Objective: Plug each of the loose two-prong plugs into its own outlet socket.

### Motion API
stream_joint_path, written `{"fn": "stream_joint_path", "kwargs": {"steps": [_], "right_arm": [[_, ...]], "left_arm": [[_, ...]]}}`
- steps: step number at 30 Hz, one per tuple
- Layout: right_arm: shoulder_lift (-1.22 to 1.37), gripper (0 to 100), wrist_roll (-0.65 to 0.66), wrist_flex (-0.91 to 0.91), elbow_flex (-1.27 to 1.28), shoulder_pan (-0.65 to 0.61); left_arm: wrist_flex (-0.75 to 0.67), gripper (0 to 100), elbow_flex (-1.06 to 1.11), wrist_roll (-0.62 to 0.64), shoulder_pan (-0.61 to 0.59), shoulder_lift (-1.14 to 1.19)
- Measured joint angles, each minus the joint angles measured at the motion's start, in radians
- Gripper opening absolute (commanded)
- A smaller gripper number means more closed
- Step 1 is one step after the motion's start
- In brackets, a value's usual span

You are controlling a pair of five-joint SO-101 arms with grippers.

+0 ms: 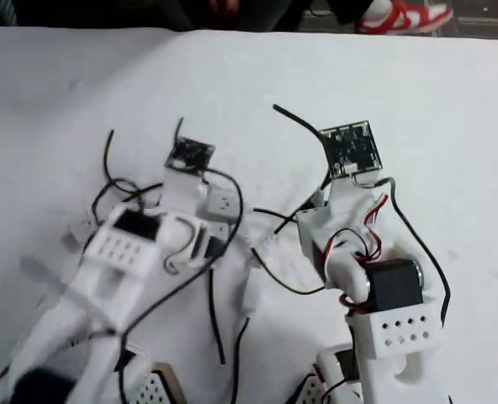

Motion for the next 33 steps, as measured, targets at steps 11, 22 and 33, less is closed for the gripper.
{"fn": "stream_joint_path", "kwargs": {"steps": [11,22,33], "right_arm": [[0.0,1.8,0.0,0.0,0.0,0.0],[0.0,1.8,0.0,0.0,0.0,0.0],[0.0,1.8,0.0,0.02,0.0,0.0]], "left_arm": [[-0.018,30,-0.124,0.0,0.003,0.37],[-0.018,11,-0.133,-0.347,0.005,0.37],[-0.02,14,-0.135,-0.816,-0.072,0.37]]}}
